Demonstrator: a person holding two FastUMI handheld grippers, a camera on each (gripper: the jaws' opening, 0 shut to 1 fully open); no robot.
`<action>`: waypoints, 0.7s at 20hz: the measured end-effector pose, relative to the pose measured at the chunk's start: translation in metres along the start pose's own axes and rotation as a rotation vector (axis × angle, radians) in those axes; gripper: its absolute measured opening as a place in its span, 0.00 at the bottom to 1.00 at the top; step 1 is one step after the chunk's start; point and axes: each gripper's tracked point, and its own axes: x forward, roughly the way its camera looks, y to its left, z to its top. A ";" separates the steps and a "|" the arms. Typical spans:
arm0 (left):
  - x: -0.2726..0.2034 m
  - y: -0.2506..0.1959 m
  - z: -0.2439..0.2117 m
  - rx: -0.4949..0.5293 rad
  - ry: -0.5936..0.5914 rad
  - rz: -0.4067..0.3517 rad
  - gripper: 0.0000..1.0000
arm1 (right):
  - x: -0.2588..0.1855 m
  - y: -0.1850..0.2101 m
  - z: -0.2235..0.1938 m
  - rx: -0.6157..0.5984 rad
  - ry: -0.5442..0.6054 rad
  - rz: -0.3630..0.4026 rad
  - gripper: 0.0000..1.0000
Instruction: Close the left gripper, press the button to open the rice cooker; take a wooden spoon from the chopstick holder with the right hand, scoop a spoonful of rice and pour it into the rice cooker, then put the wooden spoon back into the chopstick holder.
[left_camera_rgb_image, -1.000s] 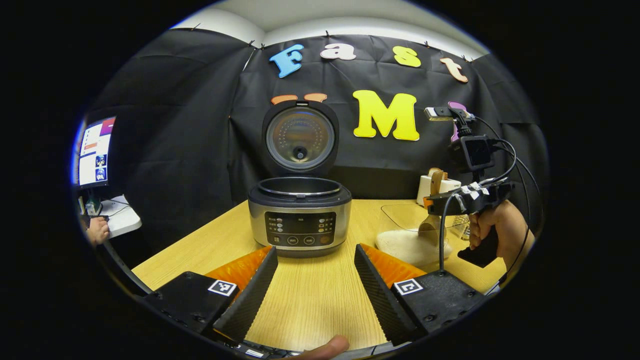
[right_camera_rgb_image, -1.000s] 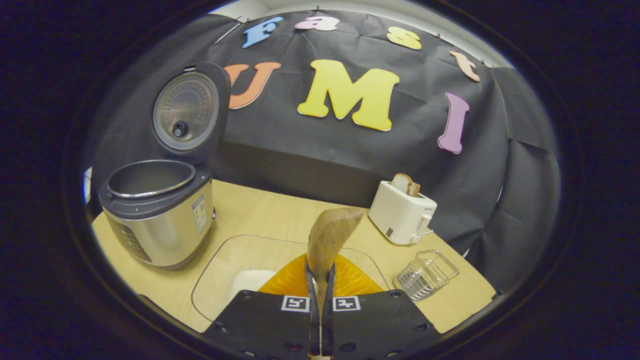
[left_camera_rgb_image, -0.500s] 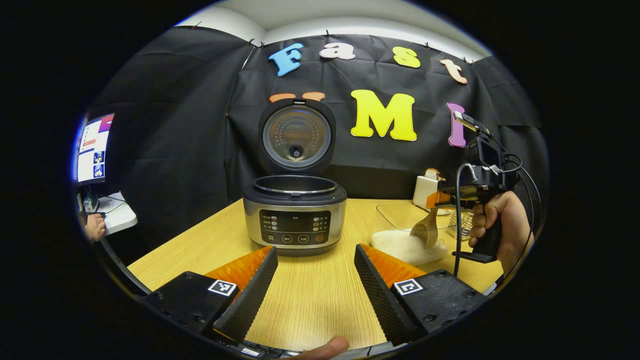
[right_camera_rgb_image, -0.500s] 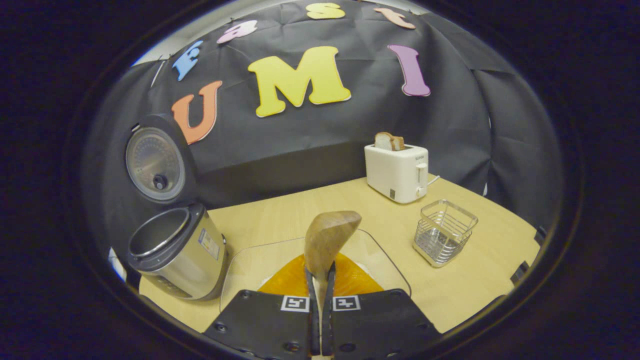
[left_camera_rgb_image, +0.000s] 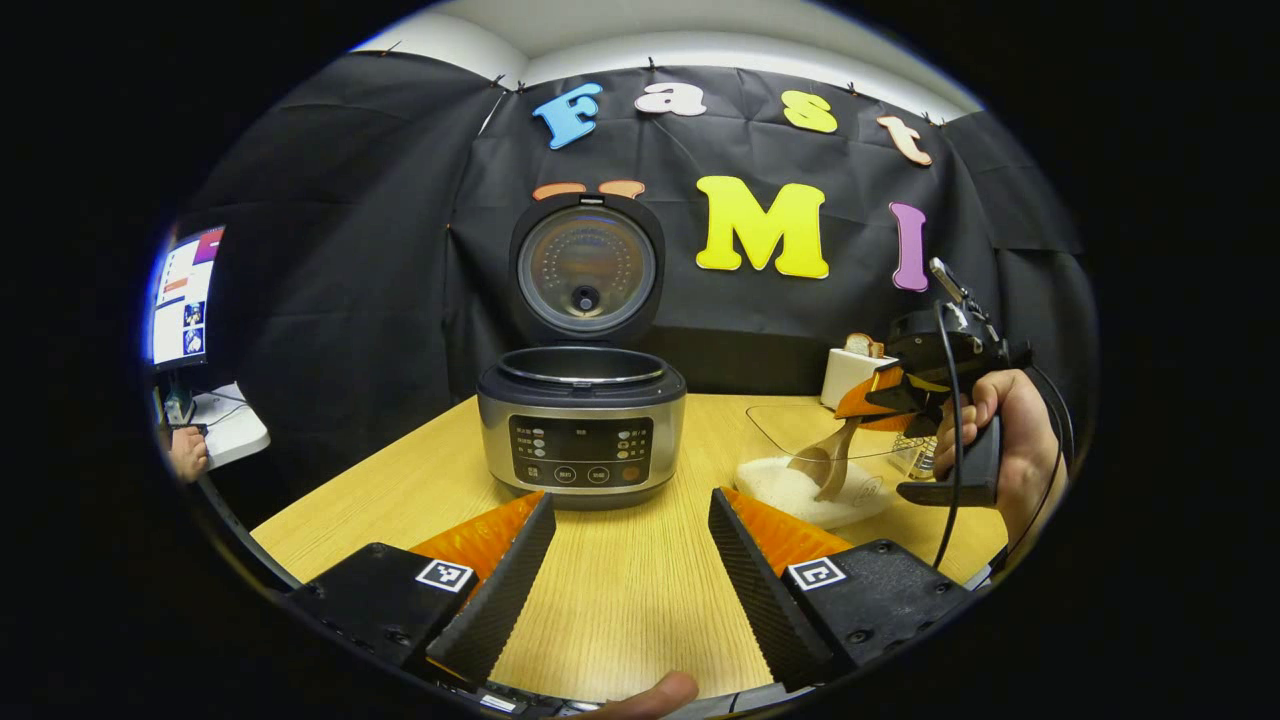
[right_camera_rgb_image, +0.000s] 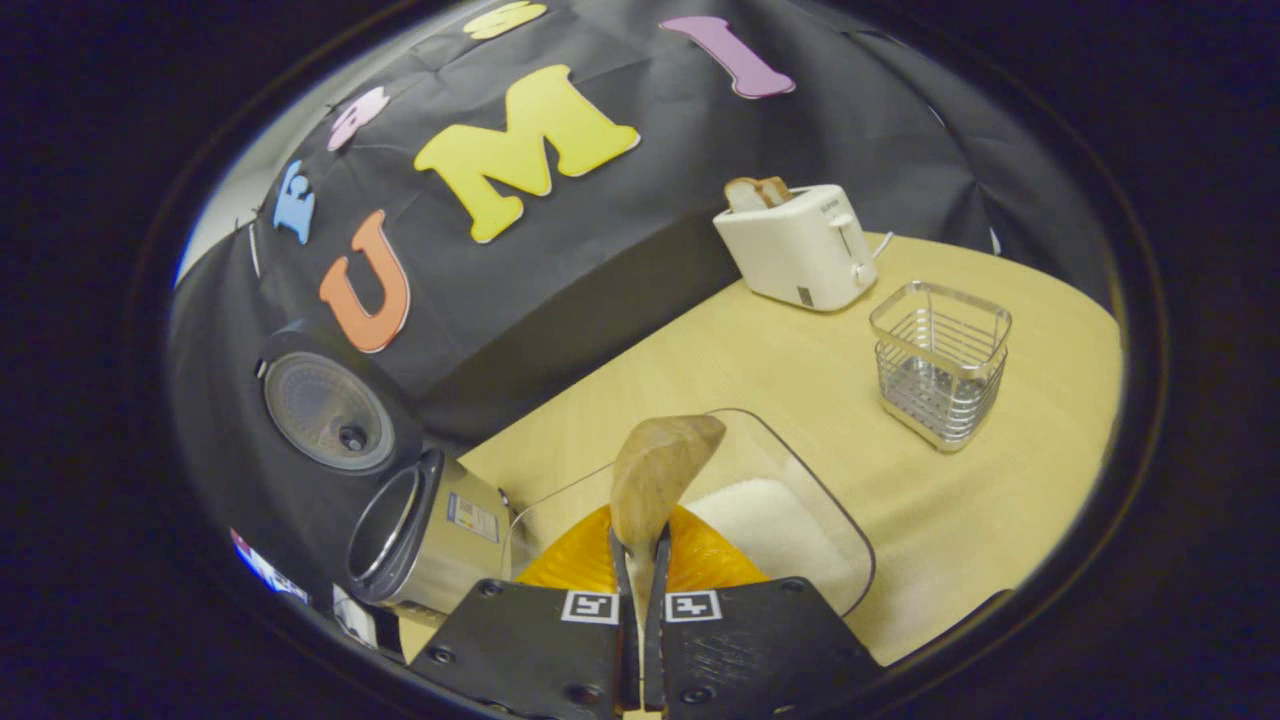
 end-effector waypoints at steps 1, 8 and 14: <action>0.001 0.001 -0.001 -0.002 0.003 0.001 0.98 | 0.001 -0.003 0.001 0.036 0.015 0.009 0.02; 0.002 -0.001 0.002 -0.008 0.013 -0.001 0.98 | 0.006 -0.009 0.013 0.365 0.108 0.149 0.02; 0.001 -0.006 0.004 0.007 0.016 -0.010 0.98 | -0.006 -0.013 0.020 0.491 0.117 0.198 0.02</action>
